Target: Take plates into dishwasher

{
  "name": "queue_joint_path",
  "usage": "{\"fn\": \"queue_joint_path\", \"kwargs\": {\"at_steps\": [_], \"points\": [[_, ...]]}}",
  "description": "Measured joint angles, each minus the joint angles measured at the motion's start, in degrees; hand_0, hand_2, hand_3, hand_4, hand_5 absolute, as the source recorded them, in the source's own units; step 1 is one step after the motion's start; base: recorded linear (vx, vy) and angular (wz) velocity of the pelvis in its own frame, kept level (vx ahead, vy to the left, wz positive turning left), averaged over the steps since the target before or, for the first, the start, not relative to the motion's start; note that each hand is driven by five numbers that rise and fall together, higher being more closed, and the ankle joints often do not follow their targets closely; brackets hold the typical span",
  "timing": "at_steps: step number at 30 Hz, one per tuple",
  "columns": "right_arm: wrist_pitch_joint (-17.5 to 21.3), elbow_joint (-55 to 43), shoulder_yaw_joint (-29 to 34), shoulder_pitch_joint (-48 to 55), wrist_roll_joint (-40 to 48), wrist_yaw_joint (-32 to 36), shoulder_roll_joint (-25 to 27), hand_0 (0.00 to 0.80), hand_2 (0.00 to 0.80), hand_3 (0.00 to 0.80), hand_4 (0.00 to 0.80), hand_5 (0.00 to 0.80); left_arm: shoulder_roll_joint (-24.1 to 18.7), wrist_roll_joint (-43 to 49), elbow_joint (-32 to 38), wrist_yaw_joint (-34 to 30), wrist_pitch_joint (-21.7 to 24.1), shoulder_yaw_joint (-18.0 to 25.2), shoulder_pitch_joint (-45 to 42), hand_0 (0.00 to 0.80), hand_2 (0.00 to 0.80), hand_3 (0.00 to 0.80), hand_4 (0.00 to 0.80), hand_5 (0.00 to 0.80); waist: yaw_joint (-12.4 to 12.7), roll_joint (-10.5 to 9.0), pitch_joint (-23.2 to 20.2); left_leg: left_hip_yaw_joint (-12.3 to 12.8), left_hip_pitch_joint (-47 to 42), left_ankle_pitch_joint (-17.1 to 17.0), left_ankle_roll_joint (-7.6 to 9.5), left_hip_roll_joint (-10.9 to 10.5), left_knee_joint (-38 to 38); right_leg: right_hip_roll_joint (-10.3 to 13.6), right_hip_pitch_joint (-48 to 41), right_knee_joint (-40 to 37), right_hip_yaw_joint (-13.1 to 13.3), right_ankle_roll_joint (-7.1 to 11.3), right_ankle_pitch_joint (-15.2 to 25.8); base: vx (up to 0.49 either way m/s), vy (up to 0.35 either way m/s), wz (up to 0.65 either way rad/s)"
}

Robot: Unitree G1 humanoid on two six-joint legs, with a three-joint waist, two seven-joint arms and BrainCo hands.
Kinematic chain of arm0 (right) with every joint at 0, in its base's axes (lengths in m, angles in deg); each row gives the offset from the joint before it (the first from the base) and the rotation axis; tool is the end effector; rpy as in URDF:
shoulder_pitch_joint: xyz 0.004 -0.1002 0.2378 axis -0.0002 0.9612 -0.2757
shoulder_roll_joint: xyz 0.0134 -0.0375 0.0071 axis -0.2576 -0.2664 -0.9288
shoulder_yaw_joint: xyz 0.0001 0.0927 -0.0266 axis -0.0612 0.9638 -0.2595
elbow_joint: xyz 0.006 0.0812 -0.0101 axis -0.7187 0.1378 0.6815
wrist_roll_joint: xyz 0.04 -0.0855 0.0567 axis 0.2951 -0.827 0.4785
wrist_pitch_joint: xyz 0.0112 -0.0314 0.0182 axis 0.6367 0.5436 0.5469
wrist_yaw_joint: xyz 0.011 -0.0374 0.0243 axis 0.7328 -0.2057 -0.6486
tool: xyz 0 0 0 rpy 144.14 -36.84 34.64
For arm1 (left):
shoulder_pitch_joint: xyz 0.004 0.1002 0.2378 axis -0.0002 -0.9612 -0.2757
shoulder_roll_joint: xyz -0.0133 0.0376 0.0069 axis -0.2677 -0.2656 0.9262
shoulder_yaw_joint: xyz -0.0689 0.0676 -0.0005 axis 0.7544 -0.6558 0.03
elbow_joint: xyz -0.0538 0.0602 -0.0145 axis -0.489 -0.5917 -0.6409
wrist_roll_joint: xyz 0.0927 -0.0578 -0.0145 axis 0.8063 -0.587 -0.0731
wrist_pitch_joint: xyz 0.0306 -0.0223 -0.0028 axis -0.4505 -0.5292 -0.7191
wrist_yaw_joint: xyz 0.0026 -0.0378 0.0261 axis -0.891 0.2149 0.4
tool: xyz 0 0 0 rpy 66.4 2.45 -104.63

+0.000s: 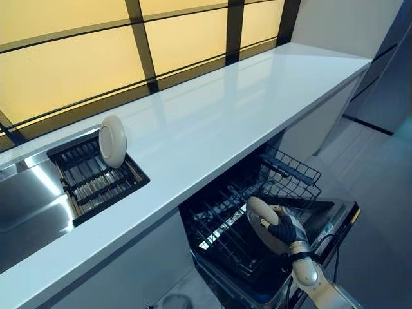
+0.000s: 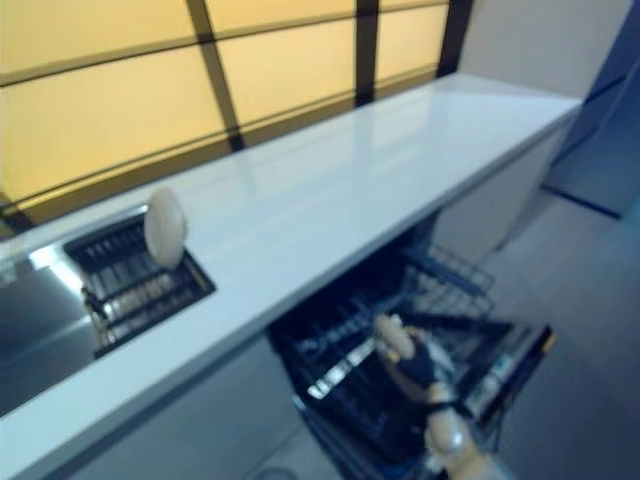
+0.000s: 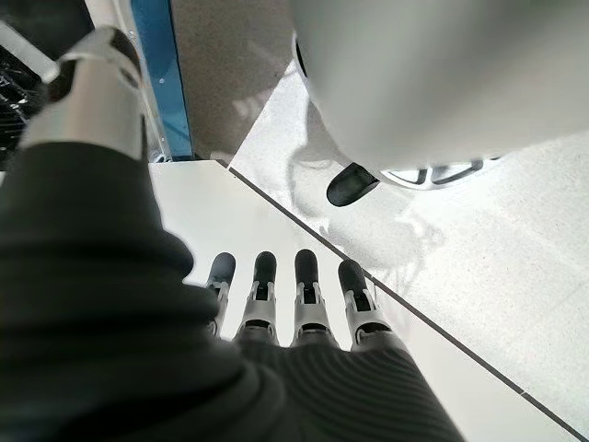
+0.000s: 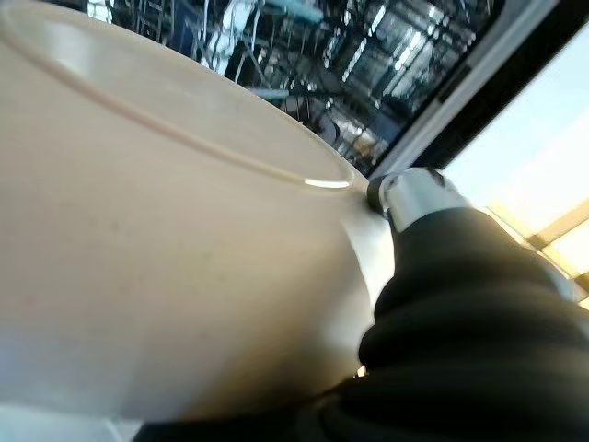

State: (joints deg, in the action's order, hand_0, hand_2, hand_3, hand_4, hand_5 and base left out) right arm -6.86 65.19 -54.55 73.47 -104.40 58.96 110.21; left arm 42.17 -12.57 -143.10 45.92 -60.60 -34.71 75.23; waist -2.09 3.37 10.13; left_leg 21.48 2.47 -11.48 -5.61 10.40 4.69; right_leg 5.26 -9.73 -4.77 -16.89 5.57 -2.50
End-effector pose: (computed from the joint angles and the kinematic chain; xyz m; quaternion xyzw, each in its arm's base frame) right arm 0.2005 -0.1680 0.0457 -0.4125 -0.0218 -0.0133 0.9106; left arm 0.1067 0.1938 -0.1110 0.1409 0.5011 -0.0083 0.8538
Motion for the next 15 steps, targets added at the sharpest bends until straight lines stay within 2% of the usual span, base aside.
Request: {"fn": "queue_joint_path", "kwargs": {"at_steps": [15], "points": [[-0.43, 0.7, -2.34, -1.06, -3.68, 5.82, 0.58, 0.8, 0.8, 0.8, 0.8, 0.8, 0.06, 0.75, 0.74, -0.44, -1.26, -0.17, 0.41, 0.0, 0.0, 0.0, 0.0, 0.0, 0.19, 0.06, -0.04, -1.12, 0.3, -0.03, 0.05, -0.31, 0.03, 0.01, -0.11, -0.01, -0.92, 0.17, -0.2, -0.004, -0.005, 0.03]]}}
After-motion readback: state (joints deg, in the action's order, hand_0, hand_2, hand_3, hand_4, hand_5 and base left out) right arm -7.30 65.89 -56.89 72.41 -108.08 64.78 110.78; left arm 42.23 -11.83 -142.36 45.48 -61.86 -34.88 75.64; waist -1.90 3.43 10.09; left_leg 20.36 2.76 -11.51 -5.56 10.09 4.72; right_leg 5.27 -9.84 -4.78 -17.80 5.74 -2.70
